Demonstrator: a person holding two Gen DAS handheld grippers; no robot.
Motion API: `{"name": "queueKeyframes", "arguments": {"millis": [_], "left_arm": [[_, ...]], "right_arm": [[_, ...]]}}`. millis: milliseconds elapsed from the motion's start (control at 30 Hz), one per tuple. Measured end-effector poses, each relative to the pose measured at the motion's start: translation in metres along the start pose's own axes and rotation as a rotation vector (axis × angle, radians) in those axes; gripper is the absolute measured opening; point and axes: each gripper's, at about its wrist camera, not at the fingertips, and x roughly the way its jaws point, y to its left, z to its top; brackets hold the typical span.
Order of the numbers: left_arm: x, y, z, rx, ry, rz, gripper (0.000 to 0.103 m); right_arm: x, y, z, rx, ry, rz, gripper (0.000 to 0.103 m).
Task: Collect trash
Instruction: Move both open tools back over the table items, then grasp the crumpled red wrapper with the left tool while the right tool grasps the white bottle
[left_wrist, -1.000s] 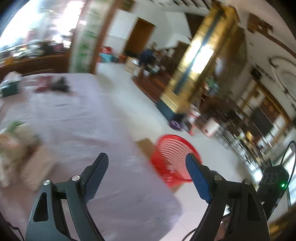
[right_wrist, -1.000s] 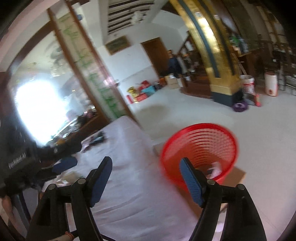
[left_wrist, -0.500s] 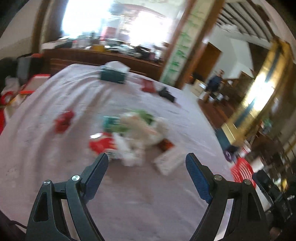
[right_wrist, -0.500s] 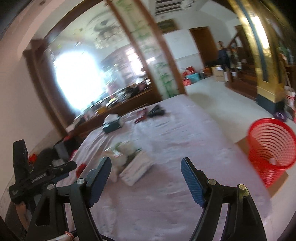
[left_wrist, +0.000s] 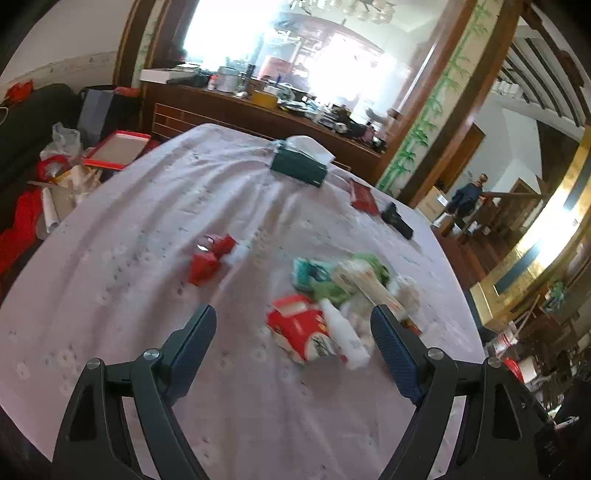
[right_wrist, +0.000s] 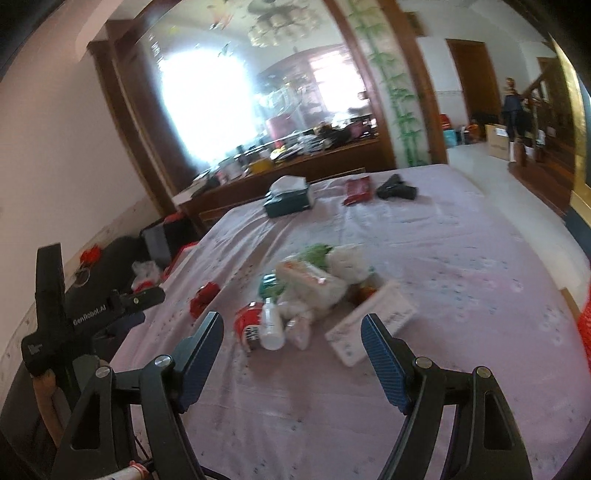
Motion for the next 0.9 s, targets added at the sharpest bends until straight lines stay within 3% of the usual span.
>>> {"name": "queueKeyframes", "arguments": {"millis": [200, 400, 700, 900], "left_arm": [[0.008, 0.025, 0.021, -0.02, -0.028, 0.067, 0.084], [0.032, 0.042, 0.038, 0.023, -0.024, 0.125, 0.084], [0.104, 0.057, 0.047, 0.081, 0.116, 0.126, 0.084], [0.136, 0.064, 0.046, 0.097, 0.156, 0.159, 0.084]], "right_arm": [[0.046, 0.014, 0.002, -0.025, 0.07, 0.046, 0.074], [0.093, 0.024, -0.002, -0.031, 0.15, 0.083, 0.068], [0.142, 0.025, -0.009, -0.019, 0.235, 0.101, 0.057], [0.162, 0.019, -0.016, -0.001, 0.284, 0.083, 0.05]]}}
